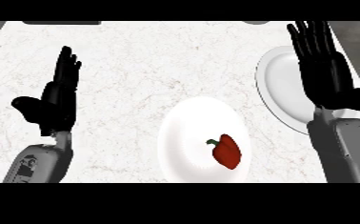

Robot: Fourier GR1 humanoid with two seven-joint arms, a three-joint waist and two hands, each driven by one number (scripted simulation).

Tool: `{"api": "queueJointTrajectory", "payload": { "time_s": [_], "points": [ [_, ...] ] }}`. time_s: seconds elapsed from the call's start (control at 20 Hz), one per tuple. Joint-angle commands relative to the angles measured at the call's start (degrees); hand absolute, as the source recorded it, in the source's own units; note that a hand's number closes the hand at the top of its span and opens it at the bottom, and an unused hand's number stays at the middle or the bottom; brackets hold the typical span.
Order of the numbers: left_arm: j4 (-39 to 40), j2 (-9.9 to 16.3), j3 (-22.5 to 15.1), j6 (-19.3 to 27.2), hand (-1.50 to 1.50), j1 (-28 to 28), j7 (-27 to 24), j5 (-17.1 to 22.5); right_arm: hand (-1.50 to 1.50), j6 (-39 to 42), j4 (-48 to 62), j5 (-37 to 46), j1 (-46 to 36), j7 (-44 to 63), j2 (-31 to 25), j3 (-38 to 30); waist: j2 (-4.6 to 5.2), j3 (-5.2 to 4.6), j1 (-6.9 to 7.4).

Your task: Pick the bell pepper from the plate and place it in the plate

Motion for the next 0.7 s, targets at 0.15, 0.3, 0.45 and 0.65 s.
{"api": "queueJointTrajectory", "payload": {
  "time_s": [0.15,0.3,0.45,0.65],
  "points": [
    [6.07,-1.54,-3.76,-6.68,0.00,5.75,5.47,4.08,1.50,10.89,0.50,2.33,-11.35,5.86,-4.91,8.07,-1.11,1.32,3.16],
    [7.91,-3.18,-6.00,-7.59,0.00,7.48,6.91,4.54,1.50,13.10,-2.88,19.73,-15.12,4.17,-20.21,11.05,-1.95,-0.59,1.30],
    [9.14,-4.59,-7.63,-12.16,0.00,10.39,5.95,6.97,-1.50,3.55,8.74,21.11,-12.26,-1.04,-8.00,10.59,-1.18,1.48,2.10],
    [4.52,-2.53,-6.27,-13.50,0.00,12.29,10.28,8.13,-1.50,11.10,13.64,15.26,-9.54,-11.30,-7.19,6.56,-1.56,1.55,1.51]
  ]
}}
